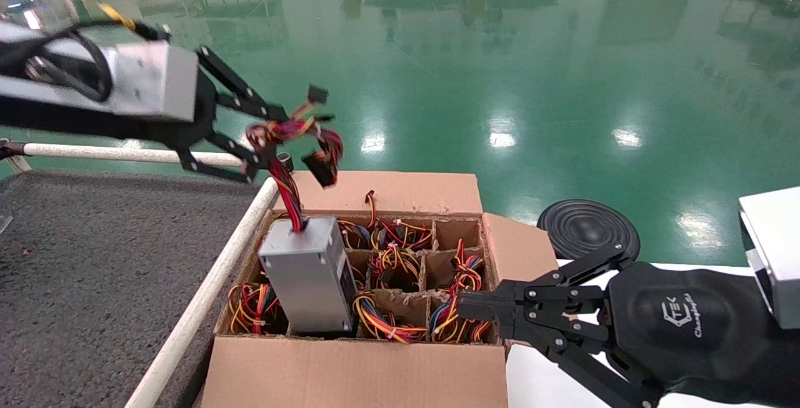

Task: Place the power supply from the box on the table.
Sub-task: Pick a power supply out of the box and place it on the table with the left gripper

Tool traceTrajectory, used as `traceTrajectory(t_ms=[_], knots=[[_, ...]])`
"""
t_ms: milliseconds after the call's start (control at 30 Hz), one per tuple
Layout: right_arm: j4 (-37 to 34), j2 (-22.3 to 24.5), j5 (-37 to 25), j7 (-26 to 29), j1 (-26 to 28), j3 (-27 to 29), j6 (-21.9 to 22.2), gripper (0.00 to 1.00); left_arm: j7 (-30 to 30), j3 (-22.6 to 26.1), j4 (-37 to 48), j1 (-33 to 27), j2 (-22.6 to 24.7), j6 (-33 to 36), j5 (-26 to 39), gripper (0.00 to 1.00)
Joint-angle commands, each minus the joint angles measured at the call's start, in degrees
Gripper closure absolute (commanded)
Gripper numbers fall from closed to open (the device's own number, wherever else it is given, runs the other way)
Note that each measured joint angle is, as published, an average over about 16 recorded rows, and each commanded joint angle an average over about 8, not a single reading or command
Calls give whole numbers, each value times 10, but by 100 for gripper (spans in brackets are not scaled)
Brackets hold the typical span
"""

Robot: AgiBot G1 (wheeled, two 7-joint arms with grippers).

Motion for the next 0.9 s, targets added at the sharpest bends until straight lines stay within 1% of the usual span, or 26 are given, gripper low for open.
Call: traceTrajectory(t_ms=[33,233,400,633,900], knots=[[0,0,0,0,0,0,0,100,-2,-5,-6,-13,-1,4,9,100],[0,0,0,0,0,0,0,100,2,-10,-6,-47,-10,4,42,100],[0,0,0,0,0,0,0,100,15,-3,10,-73,-18,-5,74,100],[0,0,0,0,0,0,0,100,41,23,59,-109,-26,-28,123,100],[0,0,0,0,0,0,0,100,71,61,138,-149,-36,-55,181,100]])
